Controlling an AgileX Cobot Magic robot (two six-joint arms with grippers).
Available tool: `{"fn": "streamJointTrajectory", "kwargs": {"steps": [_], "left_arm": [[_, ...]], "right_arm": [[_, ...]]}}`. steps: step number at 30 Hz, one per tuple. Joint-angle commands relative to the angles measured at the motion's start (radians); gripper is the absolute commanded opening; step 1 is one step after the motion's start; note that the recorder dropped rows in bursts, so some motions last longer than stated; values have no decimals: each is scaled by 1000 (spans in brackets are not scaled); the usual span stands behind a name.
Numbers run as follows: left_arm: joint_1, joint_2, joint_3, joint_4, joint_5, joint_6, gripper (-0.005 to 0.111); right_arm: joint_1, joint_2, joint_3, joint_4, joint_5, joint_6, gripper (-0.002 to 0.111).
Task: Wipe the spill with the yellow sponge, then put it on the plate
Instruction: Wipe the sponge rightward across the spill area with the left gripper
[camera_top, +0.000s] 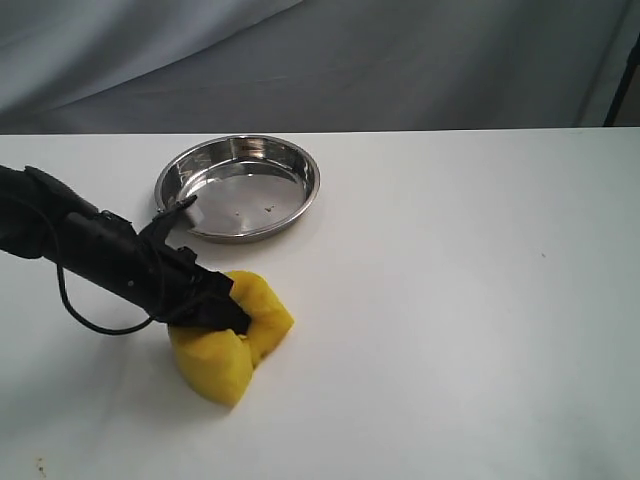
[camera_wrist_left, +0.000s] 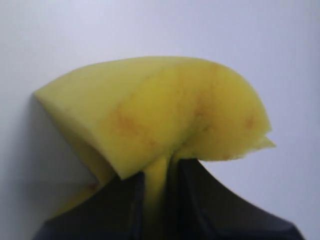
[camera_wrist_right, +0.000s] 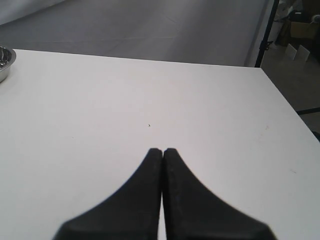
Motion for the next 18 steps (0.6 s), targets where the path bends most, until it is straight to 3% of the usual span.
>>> {"fn": "streamJointTrajectory", "kwargs": {"steps": [1,18], "left_arm": [[-57,28,9,16,16,6,0],[-65,-49,11,-258,27,189,0]], "right_arm": [[1,-5,4,-7,-4,5,0],[1,-5,4,-7,-4,5,0]]}}
